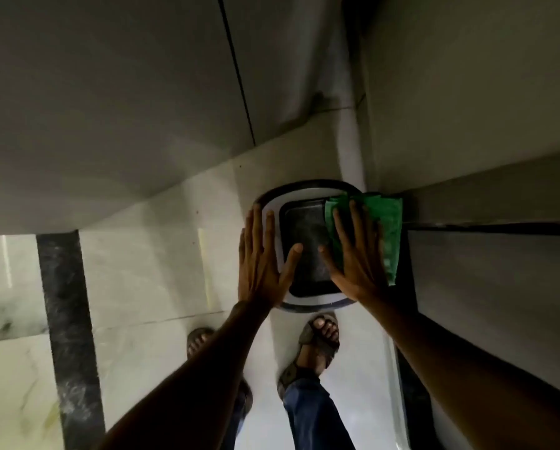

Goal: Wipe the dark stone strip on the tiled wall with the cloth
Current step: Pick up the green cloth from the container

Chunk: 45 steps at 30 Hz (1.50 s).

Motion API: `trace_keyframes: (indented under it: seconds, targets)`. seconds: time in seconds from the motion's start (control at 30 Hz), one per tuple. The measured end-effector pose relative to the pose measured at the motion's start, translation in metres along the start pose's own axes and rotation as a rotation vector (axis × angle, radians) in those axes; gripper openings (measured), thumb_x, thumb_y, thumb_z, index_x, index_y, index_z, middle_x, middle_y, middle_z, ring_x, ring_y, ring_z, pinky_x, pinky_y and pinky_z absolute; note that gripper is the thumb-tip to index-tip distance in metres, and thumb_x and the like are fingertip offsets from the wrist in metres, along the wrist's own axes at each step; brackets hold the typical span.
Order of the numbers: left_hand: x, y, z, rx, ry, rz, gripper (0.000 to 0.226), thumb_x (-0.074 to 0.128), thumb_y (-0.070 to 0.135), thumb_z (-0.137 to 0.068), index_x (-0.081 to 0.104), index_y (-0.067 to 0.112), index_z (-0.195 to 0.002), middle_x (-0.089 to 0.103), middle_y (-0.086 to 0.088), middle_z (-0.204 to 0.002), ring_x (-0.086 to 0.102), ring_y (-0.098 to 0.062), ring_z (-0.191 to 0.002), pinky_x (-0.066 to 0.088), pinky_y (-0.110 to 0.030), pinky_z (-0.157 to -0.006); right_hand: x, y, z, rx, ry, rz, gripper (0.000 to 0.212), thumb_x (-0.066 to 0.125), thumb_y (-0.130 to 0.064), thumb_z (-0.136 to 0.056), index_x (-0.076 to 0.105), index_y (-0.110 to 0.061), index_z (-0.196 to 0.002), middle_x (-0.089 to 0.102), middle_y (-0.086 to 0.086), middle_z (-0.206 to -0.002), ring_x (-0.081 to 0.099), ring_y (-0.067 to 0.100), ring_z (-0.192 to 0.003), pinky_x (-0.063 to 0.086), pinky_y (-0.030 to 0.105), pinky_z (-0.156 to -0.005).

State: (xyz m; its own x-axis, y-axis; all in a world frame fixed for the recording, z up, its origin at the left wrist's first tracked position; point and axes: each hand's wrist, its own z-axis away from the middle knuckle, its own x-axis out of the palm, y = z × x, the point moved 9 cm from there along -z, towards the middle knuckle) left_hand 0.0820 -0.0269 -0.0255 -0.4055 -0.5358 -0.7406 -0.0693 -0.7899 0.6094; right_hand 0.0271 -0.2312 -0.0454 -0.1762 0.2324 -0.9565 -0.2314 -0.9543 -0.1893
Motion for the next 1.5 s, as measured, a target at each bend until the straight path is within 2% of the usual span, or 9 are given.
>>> trace_keyframes:
  seconds: [0.33, 0.7, 0.9, 1.07, 1.17, 1.23, 1.27, 1.37, 1.5]
  targets:
    - [0.038, -0.033, -0.019, 0.088, 0.044, -0.168, 0.098, 0.022, 0.077, -0.108, 0.009, 0.009, -0.178, 0.001, -0.010, -0.189, -0.001, -0.026, -0.176, -0.002, -0.045, -0.143, 0.014, 0.029, 0.000, 0.026, 0.136, 0.071, 0.091, 0.041, -0.071, -0.106, 0.011, -0.023, -0.178, 0.001, 0.011, -0.187, 0.002, 0.039, -0.173, 0.012, 0.065, -0.137]
    - [0.047, -0.036, -0.023, 0.124, 0.180, -0.229, 0.090, 0.024, 0.071, -0.110, 0.017, 0.012, -0.178, 0.010, -0.010, -0.189, 0.010, -0.029, -0.176, 0.012, -0.052, -0.142, 0.022, 0.030, -0.002, 0.012, 0.178, 0.064, 0.067, 0.030, -0.055, -0.116, 0.016, -0.032, -0.177, 0.007, 0.003, -0.187, 0.003, 0.034, -0.174, 0.003, 0.051, -0.140]
    - [0.045, -0.033, -0.022, 0.123, 0.173, -0.232, 0.090, 0.023, 0.070, -0.111, 0.018, 0.010, -0.178, 0.012, -0.011, -0.188, 0.011, -0.030, -0.176, 0.014, -0.054, -0.141, 0.019, 0.029, -0.003, -0.009, 0.189, -0.031, 0.056, 0.031, -0.045, -0.120, 0.031, -0.030, -0.174, 0.019, 0.003, -0.185, 0.013, 0.033, -0.173, 0.021, 0.056, -0.137]
    - [0.044, -0.032, -0.022, 0.095, 0.124, -0.212, 0.091, 0.021, 0.071, -0.110, 0.018, 0.011, -0.178, 0.011, -0.011, -0.188, 0.009, -0.028, -0.176, 0.011, -0.053, -0.142, -0.003, 0.026, -0.004, 0.180, 0.298, -0.374, 0.046, 0.045, -0.030, -0.117, 0.053, -0.017, -0.161, 0.044, 0.009, -0.174, 0.033, 0.036, -0.167, 0.028, 0.055, -0.136]
    - [0.038, -0.032, -0.020, 0.084, 0.043, -0.143, 0.092, 0.019, 0.074, -0.110, 0.011, 0.014, -0.179, 0.004, -0.007, -0.189, 0.002, -0.025, -0.176, 0.006, -0.052, -0.142, -0.012, 0.027, 0.003, 0.469, 0.299, -0.680, 0.048, 0.050, -0.029, -0.115, 0.054, -0.012, -0.160, 0.064, 0.015, -0.154, 0.060, 0.033, -0.145, 0.050, 0.034, -0.120]
    - [0.030, -0.032, -0.016, 0.069, 0.004, -0.088, 0.091, 0.017, 0.075, -0.109, 0.008, 0.017, -0.180, 0.000, -0.005, -0.190, -0.003, -0.023, -0.176, 0.002, -0.051, -0.143, -0.017, 0.031, 0.016, 0.707, 0.261, -0.910, 0.043, 0.044, -0.042, -0.117, 0.055, -0.027, -0.155, 0.073, -0.011, -0.123, 0.071, 0.014, -0.114, 0.052, 0.002, -0.089]
    - [0.024, -0.032, -0.013, 0.055, 0.002, -0.074, 0.091, 0.016, 0.075, -0.109, 0.006, 0.019, -0.180, -0.002, -0.004, -0.190, -0.005, -0.023, -0.176, 0.001, -0.052, -0.143, -0.022, 0.028, 0.020, 0.783, 0.263, -1.061, 0.036, 0.041, -0.047, -0.117, 0.056, -0.036, -0.148, 0.072, -0.023, -0.115, 0.072, 0.005, -0.106, 0.051, -0.001, -0.080]
    - [-0.002, -0.039, 0.001, -0.006, 0.008, -0.042, 0.090, 0.013, 0.075, -0.109, 0.003, 0.021, -0.179, -0.009, -0.002, -0.189, -0.010, -0.022, -0.176, 0.002, -0.055, -0.142, -0.033, 0.007, 0.024, 0.926, 0.197, -1.505, 0.043, 0.033, -0.047, -0.119, 0.058, -0.032, -0.150, 0.072, -0.015, -0.131, 0.067, 0.013, -0.130, 0.055, 0.025, -0.101]
    - [-0.048, -0.055, 0.027, -0.062, 0.053, -0.030, 0.089, 0.014, 0.075, -0.110, 0.000, 0.022, -0.179, -0.011, -0.002, -0.189, -0.012, -0.021, -0.175, 0.002, -0.055, -0.142, -0.052, -0.046, 0.032, 0.994, 0.053, -1.810, 0.056, 0.038, -0.055, -0.114, 0.052, -0.030, -0.161, 0.062, 0.007, -0.159, 0.056, 0.034, -0.149, 0.041, 0.057, -0.127]
